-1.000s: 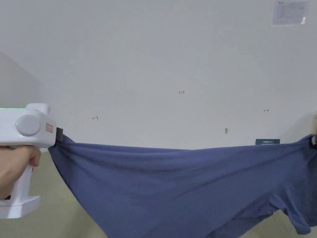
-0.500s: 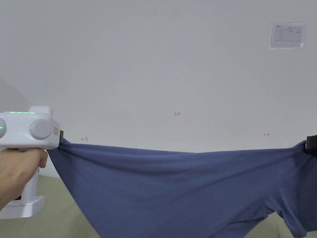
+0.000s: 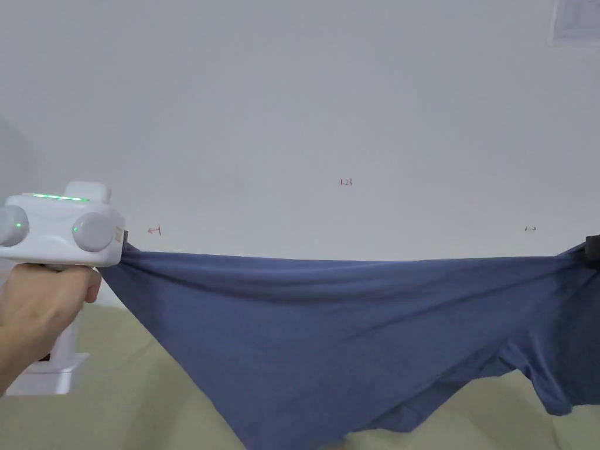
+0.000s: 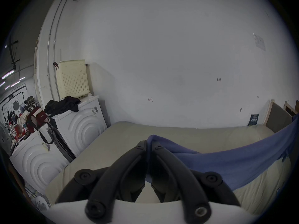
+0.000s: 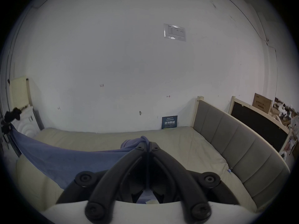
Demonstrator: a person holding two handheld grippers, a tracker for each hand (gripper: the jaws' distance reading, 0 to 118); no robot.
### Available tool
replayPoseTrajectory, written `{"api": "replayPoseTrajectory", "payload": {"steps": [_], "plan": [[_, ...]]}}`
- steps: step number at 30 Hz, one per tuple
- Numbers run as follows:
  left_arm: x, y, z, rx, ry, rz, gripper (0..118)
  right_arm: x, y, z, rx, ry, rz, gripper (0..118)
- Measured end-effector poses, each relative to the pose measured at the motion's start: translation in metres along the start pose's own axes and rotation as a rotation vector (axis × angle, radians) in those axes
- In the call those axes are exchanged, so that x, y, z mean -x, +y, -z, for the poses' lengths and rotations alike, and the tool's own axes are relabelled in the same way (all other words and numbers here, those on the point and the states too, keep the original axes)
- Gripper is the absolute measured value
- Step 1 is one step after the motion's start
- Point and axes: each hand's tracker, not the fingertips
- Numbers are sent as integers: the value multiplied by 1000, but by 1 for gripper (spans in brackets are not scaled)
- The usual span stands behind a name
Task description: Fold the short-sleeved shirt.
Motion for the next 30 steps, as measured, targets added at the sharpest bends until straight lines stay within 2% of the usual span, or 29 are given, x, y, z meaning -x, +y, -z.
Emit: {"api": "replayPoseTrajectory", "payload": {"steps": [5, 10, 13, 15, 18, 24, 30], "plan": [[-3, -55, 19, 73, -32, 30, 4, -3, -63, 9, 73, -3, 11, 3], [4, -136, 5, 176, -105, 67, 4, -16, -152, -15, 177, -12, 11, 3], [10, -189, -26, 208, -111, 121, 4, -23, -208, -51, 203, -12, 18, 3], [18, -222, -52, 225, -130, 107, 4, -24, -243, -83, 217, -31, -2, 3], [34, -261, -93, 261, -164, 69, 4, -33, -281, -129, 229, -8, 7, 3], [64, -325, -158, 323, -179, 72, 4, -44, -338, -207, 280, 14, -5, 3], [102, -365, -192, 401, -169, 34, 4, -70, -374, -260, 318, 16, 44, 3]]}}
